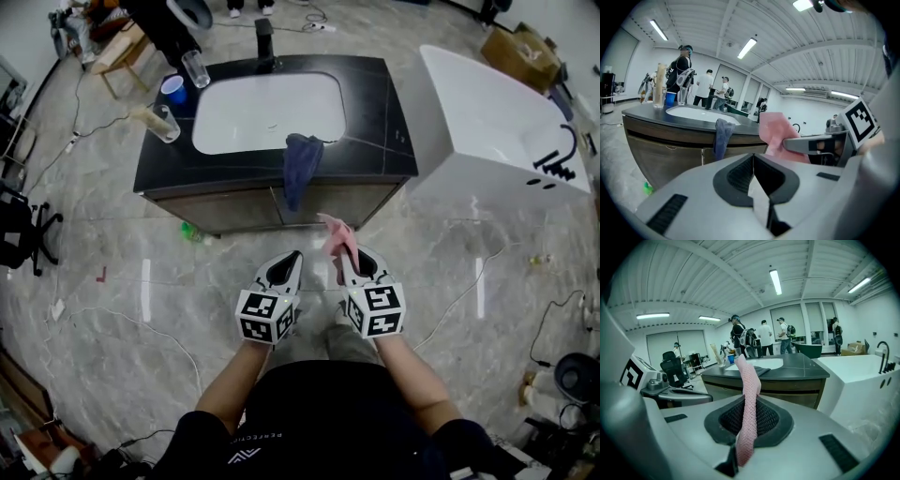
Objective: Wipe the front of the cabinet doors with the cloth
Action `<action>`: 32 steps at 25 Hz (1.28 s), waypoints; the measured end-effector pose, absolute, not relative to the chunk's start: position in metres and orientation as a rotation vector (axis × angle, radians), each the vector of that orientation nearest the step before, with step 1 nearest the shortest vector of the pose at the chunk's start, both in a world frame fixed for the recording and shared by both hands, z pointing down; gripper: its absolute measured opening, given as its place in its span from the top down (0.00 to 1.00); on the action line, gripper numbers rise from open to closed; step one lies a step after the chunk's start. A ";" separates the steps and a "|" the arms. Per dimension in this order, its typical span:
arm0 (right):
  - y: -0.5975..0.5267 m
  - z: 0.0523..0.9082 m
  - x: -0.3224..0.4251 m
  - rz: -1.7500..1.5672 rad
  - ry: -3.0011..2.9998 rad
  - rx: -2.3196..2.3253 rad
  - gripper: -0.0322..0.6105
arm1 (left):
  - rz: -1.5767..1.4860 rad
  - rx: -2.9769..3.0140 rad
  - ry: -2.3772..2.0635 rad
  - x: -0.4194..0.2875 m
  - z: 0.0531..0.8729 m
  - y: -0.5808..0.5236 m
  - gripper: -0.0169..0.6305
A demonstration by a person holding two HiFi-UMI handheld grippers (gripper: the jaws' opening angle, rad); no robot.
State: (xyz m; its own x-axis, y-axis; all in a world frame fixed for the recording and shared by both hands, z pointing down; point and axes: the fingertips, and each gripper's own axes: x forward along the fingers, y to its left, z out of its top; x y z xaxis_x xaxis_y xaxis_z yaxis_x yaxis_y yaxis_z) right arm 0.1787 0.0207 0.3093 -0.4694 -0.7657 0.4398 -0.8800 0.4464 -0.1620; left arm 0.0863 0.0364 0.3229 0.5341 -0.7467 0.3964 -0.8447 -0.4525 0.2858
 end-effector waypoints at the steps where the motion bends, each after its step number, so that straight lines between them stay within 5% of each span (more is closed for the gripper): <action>1: 0.023 0.306 0.174 0.537 -2.412 1.400 0.89 | 0.289 2.330 -1.306 0.082 0.319 0.039 0.96; 32: 0.087 0.303 0.117 0.580 -2.501 1.179 0.89 | 0.253 2.327 -1.408 0.033 0.296 0.091 0.96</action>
